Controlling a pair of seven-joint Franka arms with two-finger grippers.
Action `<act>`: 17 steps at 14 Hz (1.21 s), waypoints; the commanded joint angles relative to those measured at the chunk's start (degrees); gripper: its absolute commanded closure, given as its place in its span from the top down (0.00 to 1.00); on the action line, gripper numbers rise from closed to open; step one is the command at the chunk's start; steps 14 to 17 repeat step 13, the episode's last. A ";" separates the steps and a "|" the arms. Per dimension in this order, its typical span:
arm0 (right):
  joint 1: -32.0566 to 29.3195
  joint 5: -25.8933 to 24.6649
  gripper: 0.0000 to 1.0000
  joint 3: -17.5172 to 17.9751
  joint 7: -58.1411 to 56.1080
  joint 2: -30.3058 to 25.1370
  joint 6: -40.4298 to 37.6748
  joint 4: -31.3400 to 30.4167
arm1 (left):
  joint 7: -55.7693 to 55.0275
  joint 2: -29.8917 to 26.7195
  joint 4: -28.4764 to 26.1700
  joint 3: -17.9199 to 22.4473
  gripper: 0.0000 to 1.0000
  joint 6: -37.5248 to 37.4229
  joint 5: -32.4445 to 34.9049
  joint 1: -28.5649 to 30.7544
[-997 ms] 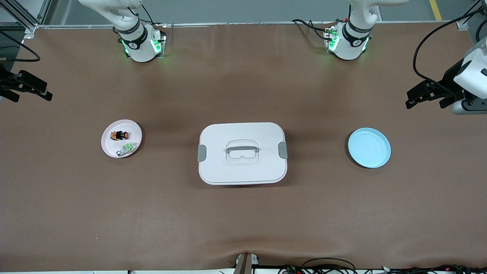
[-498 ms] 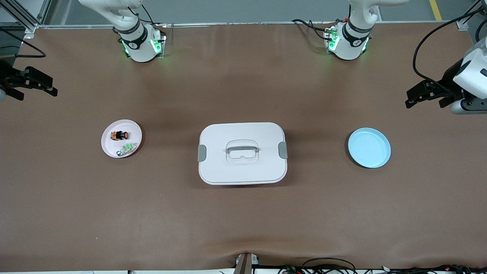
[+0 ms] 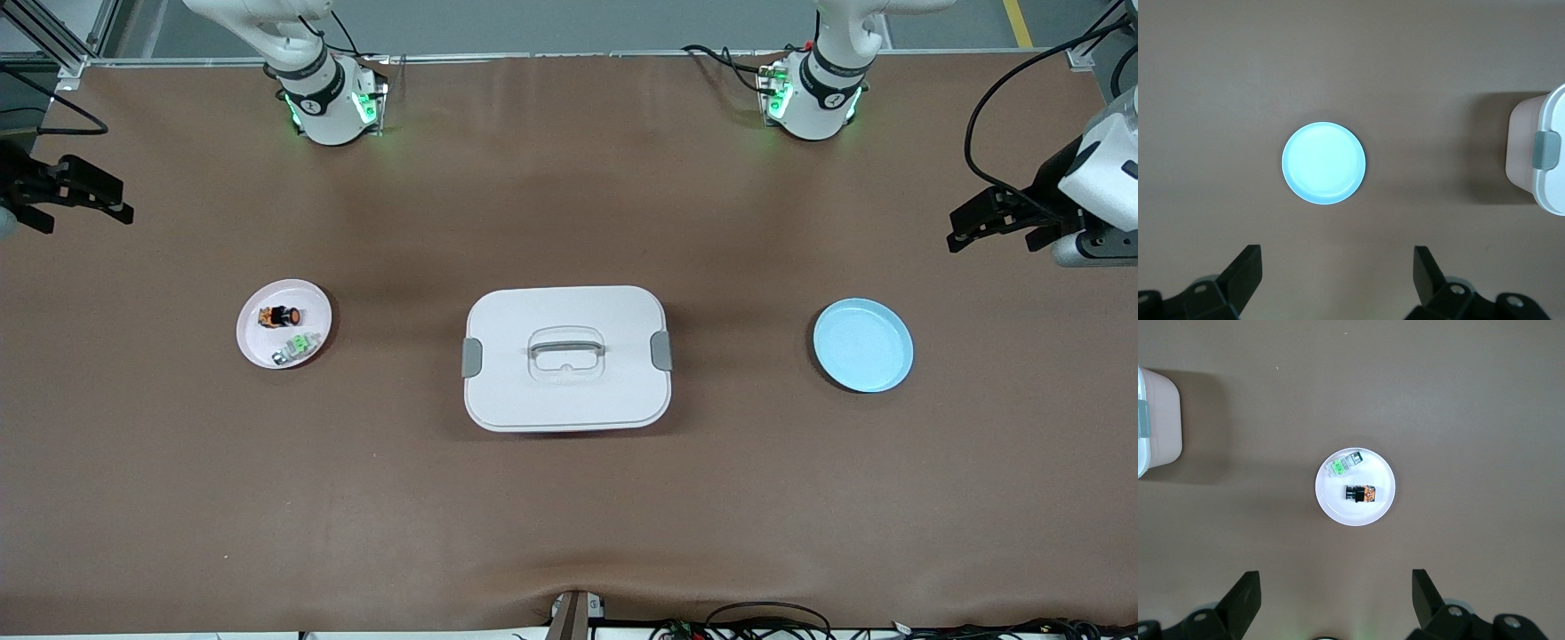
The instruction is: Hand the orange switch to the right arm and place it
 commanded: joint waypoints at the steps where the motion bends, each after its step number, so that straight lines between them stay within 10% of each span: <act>1: 1.17 -0.24 1.00 -2.35 0.09 -0.45 -0.74 -0.20 | 1.02 0.20 0.95 0.04 1.00 -1.21 0.70 0.05; 17: 2.93 1.78 1.00 -4.65 -0.35 -2.74 -0.04 -3.10 | 1.02 0.20 1.04 0.04 1.00 -1.21 0.53 0.05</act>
